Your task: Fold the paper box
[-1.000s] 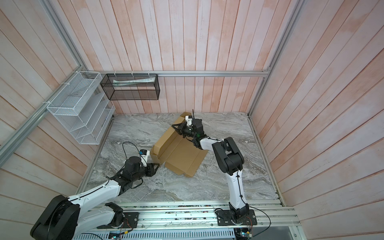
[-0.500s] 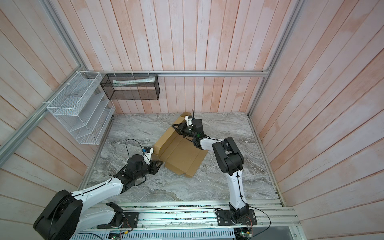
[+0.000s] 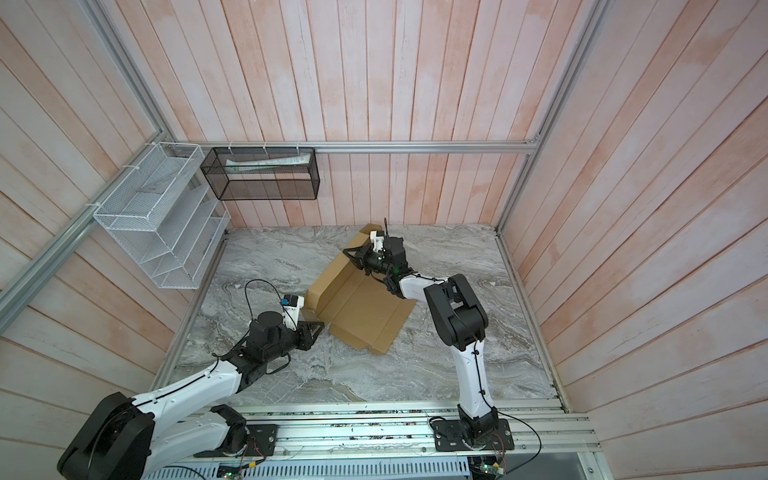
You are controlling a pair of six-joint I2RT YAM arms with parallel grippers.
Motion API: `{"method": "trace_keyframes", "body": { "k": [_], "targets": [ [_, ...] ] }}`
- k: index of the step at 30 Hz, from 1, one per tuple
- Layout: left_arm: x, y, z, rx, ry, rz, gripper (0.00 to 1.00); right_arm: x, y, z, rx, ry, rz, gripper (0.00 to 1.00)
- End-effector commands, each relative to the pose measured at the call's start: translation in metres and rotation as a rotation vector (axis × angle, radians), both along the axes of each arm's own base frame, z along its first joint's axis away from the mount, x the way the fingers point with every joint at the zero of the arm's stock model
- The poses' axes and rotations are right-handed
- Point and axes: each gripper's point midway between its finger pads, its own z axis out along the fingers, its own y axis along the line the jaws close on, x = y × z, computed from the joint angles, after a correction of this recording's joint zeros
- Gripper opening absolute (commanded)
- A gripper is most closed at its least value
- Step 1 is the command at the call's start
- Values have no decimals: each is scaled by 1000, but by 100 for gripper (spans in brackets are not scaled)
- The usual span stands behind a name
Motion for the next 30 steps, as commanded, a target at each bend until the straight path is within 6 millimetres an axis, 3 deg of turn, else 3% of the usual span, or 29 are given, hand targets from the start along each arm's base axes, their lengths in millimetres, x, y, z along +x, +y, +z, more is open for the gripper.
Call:
{"method": "trace_keyframes", "body": {
  "k": [1, 13, 21, 30],
  "targets": [
    [-6, 10, -12, 16, 48, 48, 34, 4, 3, -4, -17, -19, -2, 0],
    [-8, 20, -16, 0, 31, 106, 28, 3, 3, -2, -15, -24, -1, 0],
    [5, 11, -10, 21, -39, 62, 20, 3, 4, -4, -11, -17, -1, 0],
    [4, 0, -12, -2, -61, 5, 9, 7, 10, 0, 3, -12, 7, 0]
  ]
}}
